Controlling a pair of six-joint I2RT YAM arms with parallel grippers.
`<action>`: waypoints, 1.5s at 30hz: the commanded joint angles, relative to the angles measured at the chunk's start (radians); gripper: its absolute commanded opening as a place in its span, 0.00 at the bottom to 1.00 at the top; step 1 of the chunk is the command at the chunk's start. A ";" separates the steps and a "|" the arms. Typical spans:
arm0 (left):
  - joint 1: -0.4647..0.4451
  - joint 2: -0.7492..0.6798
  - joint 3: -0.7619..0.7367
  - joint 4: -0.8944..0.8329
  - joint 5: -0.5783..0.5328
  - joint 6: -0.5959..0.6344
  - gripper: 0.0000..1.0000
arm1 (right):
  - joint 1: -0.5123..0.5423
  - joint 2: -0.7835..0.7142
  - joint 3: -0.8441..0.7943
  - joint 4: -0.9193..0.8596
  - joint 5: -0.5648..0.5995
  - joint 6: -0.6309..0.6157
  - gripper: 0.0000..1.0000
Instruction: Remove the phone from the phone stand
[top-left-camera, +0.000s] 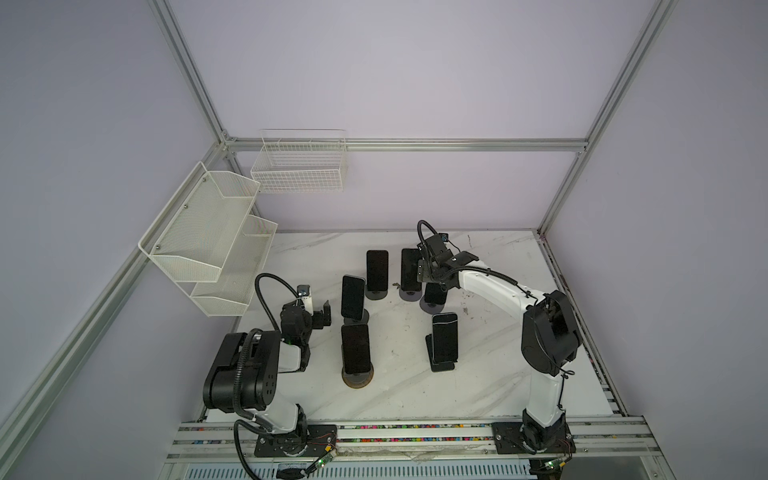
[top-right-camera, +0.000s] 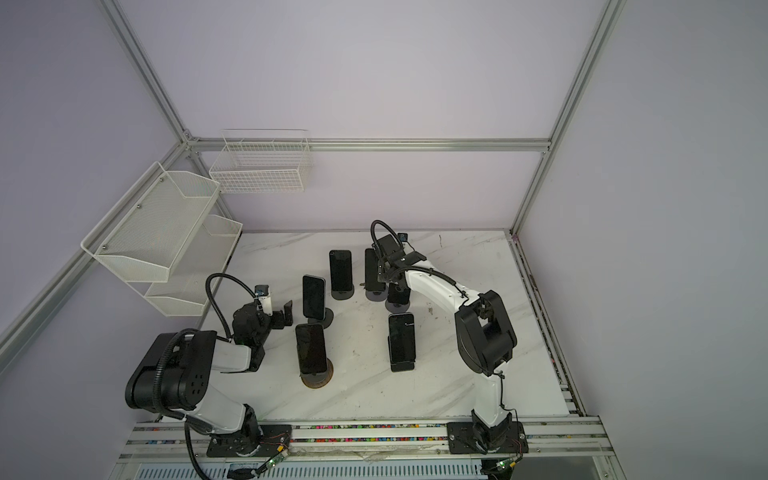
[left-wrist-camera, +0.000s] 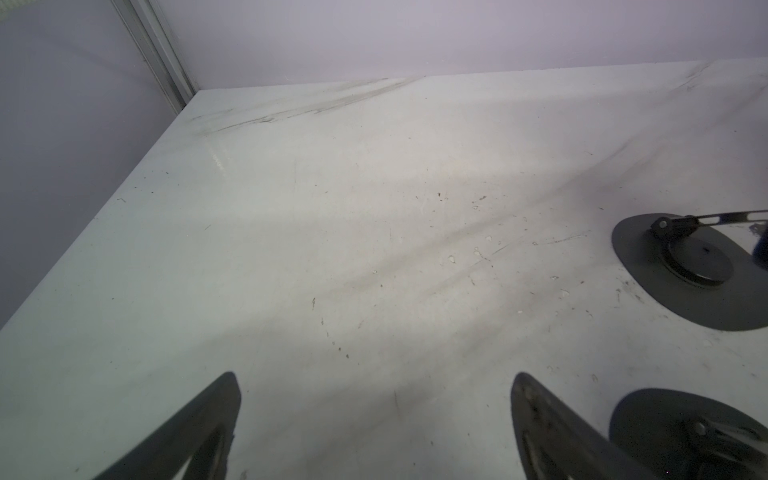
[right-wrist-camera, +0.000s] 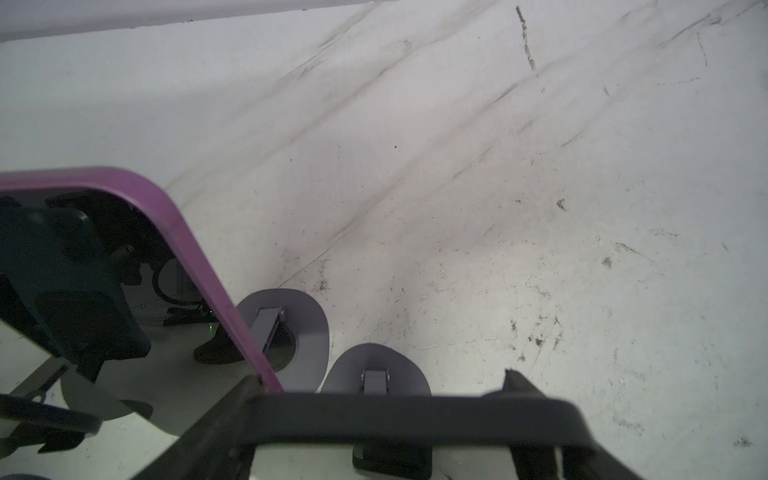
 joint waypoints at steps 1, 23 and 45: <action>-0.004 -0.016 0.060 0.046 0.005 -0.013 1.00 | 0.005 0.005 0.000 0.016 0.050 -0.027 0.91; -0.012 -0.018 0.052 0.057 -0.002 -0.007 1.00 | 0.004 -0.058 -0.093 0.153 0.041 -0.098 0.75; -0.012 -0.018 0.052 0.059 -0.003 -0.005 1.00 | 0.003 -0.172 -0.023 0.114 0.040 -0.083 0.65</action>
